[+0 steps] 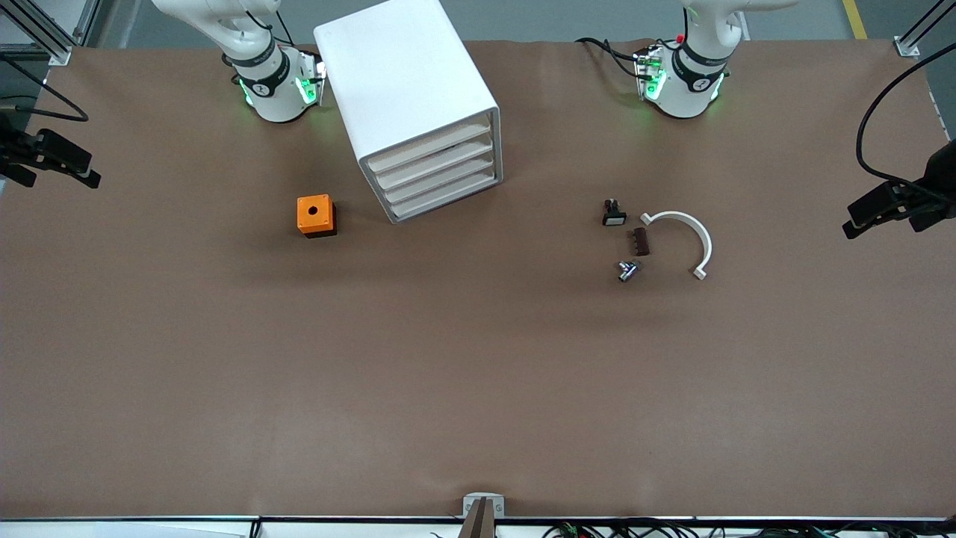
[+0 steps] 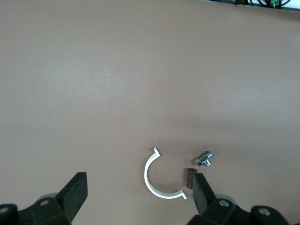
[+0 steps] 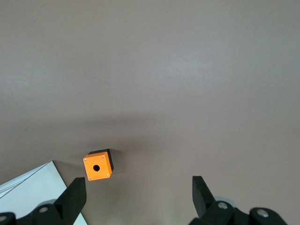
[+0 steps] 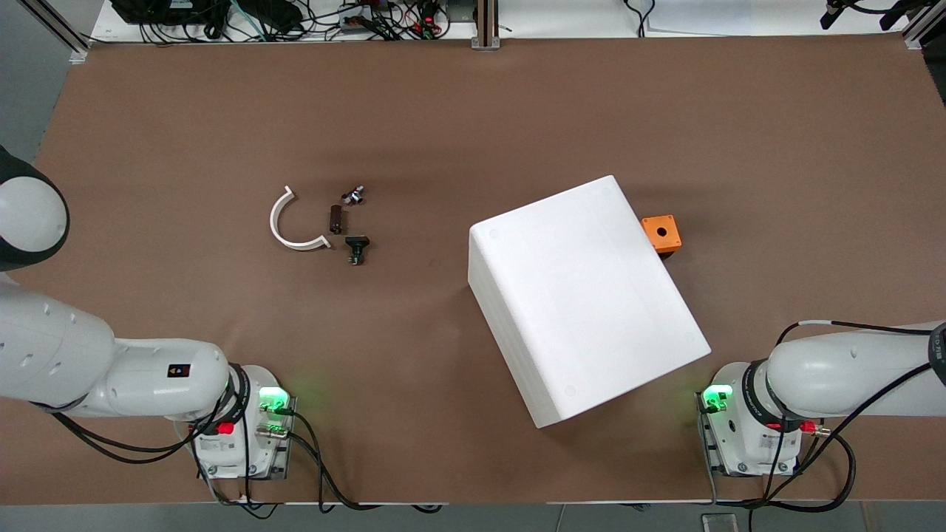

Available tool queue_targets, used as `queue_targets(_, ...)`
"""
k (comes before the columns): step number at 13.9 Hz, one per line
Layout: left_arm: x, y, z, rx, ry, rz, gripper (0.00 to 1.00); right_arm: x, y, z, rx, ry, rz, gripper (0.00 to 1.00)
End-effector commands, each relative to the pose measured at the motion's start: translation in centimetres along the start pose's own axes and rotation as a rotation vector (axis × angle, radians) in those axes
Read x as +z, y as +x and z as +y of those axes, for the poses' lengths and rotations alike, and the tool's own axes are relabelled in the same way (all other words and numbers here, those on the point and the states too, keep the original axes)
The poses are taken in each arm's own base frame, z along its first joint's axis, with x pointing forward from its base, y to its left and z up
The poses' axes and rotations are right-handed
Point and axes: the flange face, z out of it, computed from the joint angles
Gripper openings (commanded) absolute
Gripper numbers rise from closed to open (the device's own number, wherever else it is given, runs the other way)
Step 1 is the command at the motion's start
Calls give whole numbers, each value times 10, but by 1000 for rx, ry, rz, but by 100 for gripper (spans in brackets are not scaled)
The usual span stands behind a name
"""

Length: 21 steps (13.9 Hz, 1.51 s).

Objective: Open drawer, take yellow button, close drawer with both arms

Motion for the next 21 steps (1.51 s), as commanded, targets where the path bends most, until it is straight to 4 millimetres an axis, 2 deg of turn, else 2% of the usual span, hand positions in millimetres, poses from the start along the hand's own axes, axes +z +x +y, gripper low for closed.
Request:
queue_targets(1, -3, 0, 2, 4, -13, -2, 99, -2, -8, -1, 0, 4, -4, 100)
queue_targets(6, 1, 2, 1, 1, -12, -8, 100, -1, -8, -1, 16, 5, -9, 100)
queue_targets(9, 16, 7, -7, -9, -10, -35, 99, 0, -9, 0, 28, 10, -16, 100)
queue_targets(13, 58, 21, -6, -14, -4, -104, 99, 1, -9, 0, 43, 46, -21, 100)
queue_targets(17, 113, 32, 8, 4, 4, -191, 99, -1, -8, -1, 35, 32, -11, 100)
queue_targets(20, 137, 32, 36, 36, -13, -253, 99, -1, -8, 1, 34, 9, -10, 100)
queue_targets(21, 139, 29, 53, 59, -21, -267, 100, -1, -8, 1, 34, 9, -9, 100)
